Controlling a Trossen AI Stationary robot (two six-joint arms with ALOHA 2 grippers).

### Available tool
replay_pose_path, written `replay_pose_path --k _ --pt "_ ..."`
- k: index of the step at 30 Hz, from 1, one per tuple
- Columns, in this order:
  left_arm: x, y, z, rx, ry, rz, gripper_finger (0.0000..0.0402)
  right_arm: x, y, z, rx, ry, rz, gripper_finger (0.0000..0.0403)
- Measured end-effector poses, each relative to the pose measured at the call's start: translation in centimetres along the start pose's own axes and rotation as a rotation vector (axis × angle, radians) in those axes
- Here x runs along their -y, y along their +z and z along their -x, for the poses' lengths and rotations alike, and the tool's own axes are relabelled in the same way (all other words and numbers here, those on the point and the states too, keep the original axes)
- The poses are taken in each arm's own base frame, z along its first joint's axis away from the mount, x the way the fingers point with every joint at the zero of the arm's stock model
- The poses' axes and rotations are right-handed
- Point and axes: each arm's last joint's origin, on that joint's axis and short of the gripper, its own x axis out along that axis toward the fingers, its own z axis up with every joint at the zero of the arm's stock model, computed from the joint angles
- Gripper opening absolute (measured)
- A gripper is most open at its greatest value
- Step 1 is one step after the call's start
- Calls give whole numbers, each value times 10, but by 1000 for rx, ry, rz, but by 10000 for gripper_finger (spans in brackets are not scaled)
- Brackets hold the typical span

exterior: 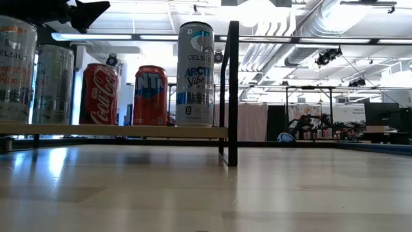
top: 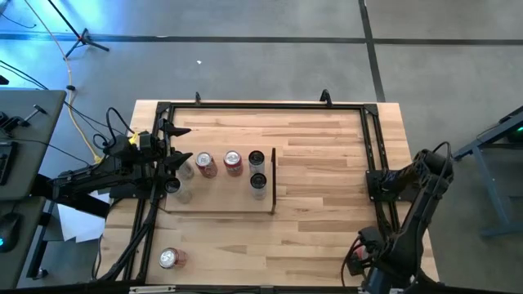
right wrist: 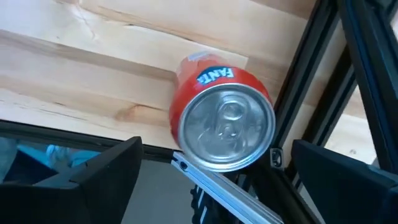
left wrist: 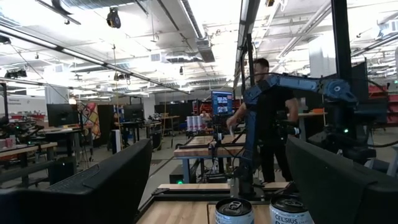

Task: Place canned beverage on shelf
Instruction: Put the red soda can aligned with the other red soda can on the shelf

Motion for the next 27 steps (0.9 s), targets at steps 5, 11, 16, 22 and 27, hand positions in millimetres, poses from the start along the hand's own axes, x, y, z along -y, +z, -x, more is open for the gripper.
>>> replay_pose_path --k 5,11,16,22,27 --pt "0 0 0 0 0 0 346 13 13 -11 -34 29 4 400" --pt "0 0 0 0 0 0 346 16 20 -33 -77 85 17 400" --pt "0 0 0 -1 0 0 346 12 18 -46 -120 136 54 400" --pt "0 0 0 0 0 0 346 12 18 -49 -131 143 70 399" --pt "0 0 0 0 0 0 346 11 18 -49 -122 152 66 385"
